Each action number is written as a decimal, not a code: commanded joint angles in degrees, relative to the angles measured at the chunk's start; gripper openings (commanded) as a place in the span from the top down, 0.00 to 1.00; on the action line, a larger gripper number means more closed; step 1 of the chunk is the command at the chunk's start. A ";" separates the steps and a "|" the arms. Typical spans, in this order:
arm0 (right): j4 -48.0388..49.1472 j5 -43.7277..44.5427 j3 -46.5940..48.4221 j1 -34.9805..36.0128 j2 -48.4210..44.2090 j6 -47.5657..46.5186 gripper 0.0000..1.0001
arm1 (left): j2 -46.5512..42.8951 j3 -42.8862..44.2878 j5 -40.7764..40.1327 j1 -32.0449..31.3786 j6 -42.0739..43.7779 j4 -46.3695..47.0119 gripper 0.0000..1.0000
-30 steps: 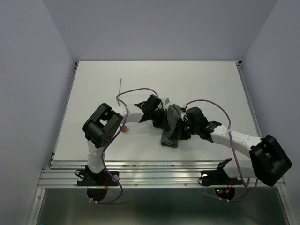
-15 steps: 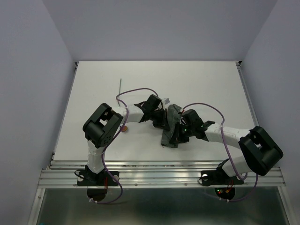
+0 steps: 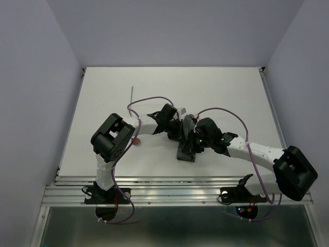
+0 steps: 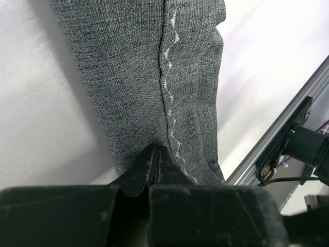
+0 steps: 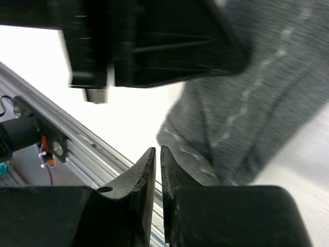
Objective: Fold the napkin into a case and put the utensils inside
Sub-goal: Smooth out the smaller rectangle-folded napkin at the center of the board, then turn over the smaller rectangle-folded napkin at the center of the board.
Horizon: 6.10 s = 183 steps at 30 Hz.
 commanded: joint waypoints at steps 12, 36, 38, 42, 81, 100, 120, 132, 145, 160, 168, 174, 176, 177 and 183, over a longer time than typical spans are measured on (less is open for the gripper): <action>6.56 4.38 -3.29 2.47 10.26 1.63 0.89 | 0.53 0.66 -1.52 -0.28 1.89 -1.40 1.00; 3.48 10.27 -5.04 0.18 5.24 2.07 0.90 | 0.00 0.57 -1.34 -0.36 2.33 -1.58 1.00; 3.22 10.01 -4.52 0.18 4.89 1.99 0.91 | -0.35 1.09 -1.52 -0.28 2.85 -2.10 1.00; -0.80 13.43 -1.54 0.18 -1.78 0.93 0.90 | -1.66 2.67 -2.22 -0.36 4.70 -4.83 1.00; 12.79 0.16 -8.55 -14.32 7.70 5.93 0.90 | -13.09 12.35 -10.31 0.16 7.87 -17.75 0.83; 16.15 6.91 -1.27 -7.20 12.98 16.23 0.69 | -12.39 13.84 -16.37 0.69 9.27 -20.74 0.74; 4.18 9.13 9.81 -21.43 11.39 2.78 0.74 | 6.76 27.81 -13.03 3.24 8.57 -18.19 1.00; 4.01 8.96 5.51 -22.49 7.89 2.78 0.75 | 15.30 32.82 -12.15 3.24 9.10 -17.57 1.00; -0.82 12.21 1.73 -26.89 -1.43 2.16 0.66 | 0.19 31.95 -23.57 -1.50 11.47 -26.35 0.94; -4.25 11.85 0.32 -30.93 -4.07 -0.83 0.16 | 5.71 33.08 -49.59 -15.12 4.00 -34.45 0.36; -4.52 11.86 0.58 -31.46 -3.73 -0.92 0.14 | 10.55 34.23 -54.60 -17.68 3.82 -35.68 0.41; -4.52 11.77 0.93 -31.46 -3.29 -0.92 0.14 | 12.92 33.79 -54.87 -18.03 4.17 -35.42 0.45; -4.43 11.77 0.93 -31.46 -3.20 -0.92 0.14 | 13.62 33.88 -54.96 -18.03 4.26 -35.42 0.47; -4.43 11.68 1.02 -31.46 -3.02 -0.92 0.14 | 13.89 33.88 -55.13 -18.03 4.52 -35.50 0.49; -4.34 11.68 0.93 -31.46 -2.93 -0.92 0.14 | 16.26 33.79 -55.48 -18.03 6.02 -35.51 0.58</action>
